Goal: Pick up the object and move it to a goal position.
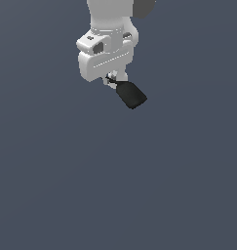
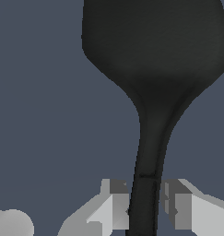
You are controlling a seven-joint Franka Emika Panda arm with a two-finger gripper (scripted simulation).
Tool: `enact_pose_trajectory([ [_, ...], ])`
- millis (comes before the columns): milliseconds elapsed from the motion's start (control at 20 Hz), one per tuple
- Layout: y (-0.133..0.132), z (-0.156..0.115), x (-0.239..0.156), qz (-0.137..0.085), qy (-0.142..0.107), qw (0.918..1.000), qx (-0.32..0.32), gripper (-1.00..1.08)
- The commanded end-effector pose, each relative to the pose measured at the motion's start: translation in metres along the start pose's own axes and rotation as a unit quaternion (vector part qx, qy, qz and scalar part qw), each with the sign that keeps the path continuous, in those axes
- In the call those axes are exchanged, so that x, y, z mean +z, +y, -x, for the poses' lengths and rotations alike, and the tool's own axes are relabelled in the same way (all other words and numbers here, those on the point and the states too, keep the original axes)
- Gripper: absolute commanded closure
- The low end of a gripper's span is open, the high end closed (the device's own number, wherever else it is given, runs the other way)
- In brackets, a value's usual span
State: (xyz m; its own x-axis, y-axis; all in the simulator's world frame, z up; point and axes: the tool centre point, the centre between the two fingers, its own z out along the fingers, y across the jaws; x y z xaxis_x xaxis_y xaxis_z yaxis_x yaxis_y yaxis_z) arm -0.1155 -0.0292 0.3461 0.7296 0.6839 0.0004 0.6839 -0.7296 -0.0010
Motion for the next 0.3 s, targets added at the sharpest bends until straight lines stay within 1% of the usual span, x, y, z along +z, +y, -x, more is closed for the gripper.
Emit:
enact_pose_trajectory([
  [0, 0.0004, 0.0012, -0.004, 0.0, 0.0, 1.0, 0.0, 1.08],
  [250, 0.0011, -0.0003, -0.0017, 0.001, 0.0, 1.0, 0.0, 1.08],
])
